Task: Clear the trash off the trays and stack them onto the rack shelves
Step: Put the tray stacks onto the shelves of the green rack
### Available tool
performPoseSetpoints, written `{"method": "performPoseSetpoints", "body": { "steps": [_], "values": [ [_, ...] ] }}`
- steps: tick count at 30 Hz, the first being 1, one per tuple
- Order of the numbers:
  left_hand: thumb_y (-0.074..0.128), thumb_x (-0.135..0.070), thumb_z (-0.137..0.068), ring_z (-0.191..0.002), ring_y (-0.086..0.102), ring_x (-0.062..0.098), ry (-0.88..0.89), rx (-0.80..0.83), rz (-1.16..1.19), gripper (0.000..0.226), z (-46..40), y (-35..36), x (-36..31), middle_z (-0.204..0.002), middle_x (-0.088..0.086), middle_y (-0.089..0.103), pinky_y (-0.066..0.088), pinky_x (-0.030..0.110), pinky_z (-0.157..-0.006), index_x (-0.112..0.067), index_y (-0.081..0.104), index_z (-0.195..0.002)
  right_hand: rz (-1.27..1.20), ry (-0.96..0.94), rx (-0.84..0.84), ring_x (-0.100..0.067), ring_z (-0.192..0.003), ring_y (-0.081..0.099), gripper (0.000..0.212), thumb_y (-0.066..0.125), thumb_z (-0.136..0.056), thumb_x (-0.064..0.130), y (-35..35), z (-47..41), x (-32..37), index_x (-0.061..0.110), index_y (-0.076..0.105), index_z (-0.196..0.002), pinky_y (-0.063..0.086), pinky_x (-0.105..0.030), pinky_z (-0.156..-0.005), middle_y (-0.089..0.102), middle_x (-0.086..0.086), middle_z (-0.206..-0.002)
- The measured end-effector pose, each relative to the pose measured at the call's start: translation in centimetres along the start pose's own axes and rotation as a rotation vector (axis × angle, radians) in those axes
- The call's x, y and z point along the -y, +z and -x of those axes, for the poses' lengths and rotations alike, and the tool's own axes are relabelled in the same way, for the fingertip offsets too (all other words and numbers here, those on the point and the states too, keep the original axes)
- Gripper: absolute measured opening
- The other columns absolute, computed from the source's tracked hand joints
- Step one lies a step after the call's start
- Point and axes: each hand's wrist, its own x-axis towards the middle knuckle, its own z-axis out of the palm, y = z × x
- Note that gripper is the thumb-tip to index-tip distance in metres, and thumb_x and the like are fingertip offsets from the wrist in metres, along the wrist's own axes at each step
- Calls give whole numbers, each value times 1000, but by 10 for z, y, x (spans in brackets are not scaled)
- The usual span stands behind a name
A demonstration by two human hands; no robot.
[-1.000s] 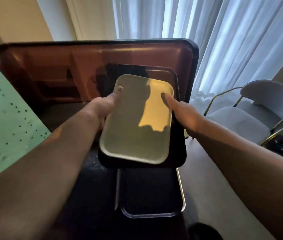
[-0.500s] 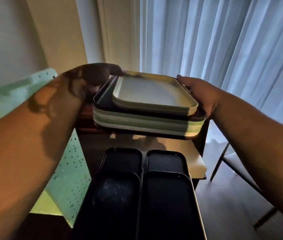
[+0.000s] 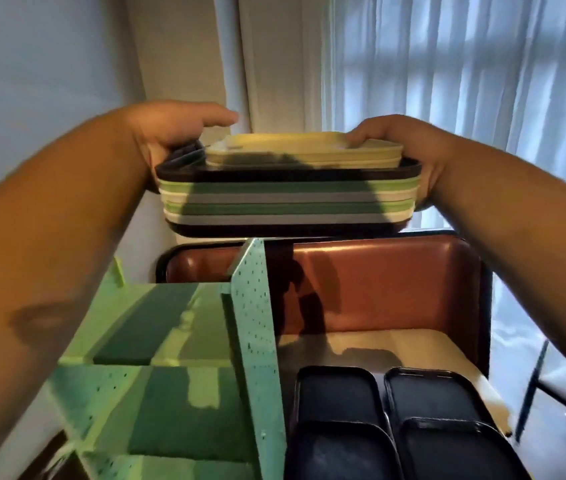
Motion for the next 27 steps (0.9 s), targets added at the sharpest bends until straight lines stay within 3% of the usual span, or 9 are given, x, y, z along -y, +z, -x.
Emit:
{"method": "performPoseSetpoints", "body": {
  "steps": [4,10,13,16,18,20,22,24,27],
  "values": [
    [67,-42,-86,-48,71,28,-28,14,-133,40,3,-71,19,-67,18,72,57,33,-42,-4,67,-98,-29,-23,-46,-32,-86,69,64,68,-85,37,78,-23,7,12,57,-143,60,-42,-68,65,-13,-118],
    [66,-43,-89,-78,71,35,-99,70,-322,54,-24,-148,65,-99,23,70,61,39,-54,-3,60,-125,43,55,-83,-29,-75,68,38,64,-92,32,168,-42,16,6,60,-120,60,-33,-61,66,-14,-95],
    [67,-43,-90,-83,70,37,-112,60,-321,52,-35,-164,82,-101,25,70,61,40,-56,-3,61,-123,150,90,-111,-31,-81,65,44,61,-91,22,197,-52,17,2,56,-131,56,-36,-70,63,-17,-95],
    [79,-46,-76,-98,68,41,-76,67,-363,73,-50,-175,101,-114,28,67,57,45,-76,-4,58,-133,273,126,-145,-38,-94,64,54,60,-94,17,227,-62,19,-1,47,-142,56,-45,-83,59,-21,-105],
    [76,-39,-85,-92,67,38,-58,51,-369,58,-55,-173,113,-107,25,67,54,43,-78,-2,60,-127,387,151,-141,-45,-117,58,62,61,-94,16,244,-67,17,-1,41,-150,48,-53,-103,52,-24,-121],
    [74,-37,-88,-99,69,37,-86,57,-407,55,-63,-170,126,-112,25,70,56,45,-89,-1,62,-128,467,171,-135,-47,-126,53,62,59,-93,15,254,-76,7,-2,40,-150,44,-52,-107,48,-25,-130],
    [72,-37,-90,-103,69,38,-137,89,-440,57,-62,-164,133,-116,25,69,56,46,-89,-3,60,-134,549,174,-163,-46,-127,52,44,54,-95,10,261,-84,-1,-4,52,-137,42,-50,-109,55,-26,-129],
    [68,-36,-94,-97,65,38,-143,118,-455,52,-62,-156,138,-112,25,65,53,45,-79,-6,56,-135,711,149,-184,-33,-112,54,15,49,-101,8,264,-86,-15,9,62,-95,45,-37,-97,61,-10,-98],
    [64,-34,-98,-108,62,38,-126,133,-511,50,-56,-139,150,-119,26,60,49,46,-100,-3,53,-137,961,156,-163,-29,-97,50,30,47,-101,4,266,-86,-32,16,49,-73,42,-37,-82,49,-1,-78]
  ]
}}
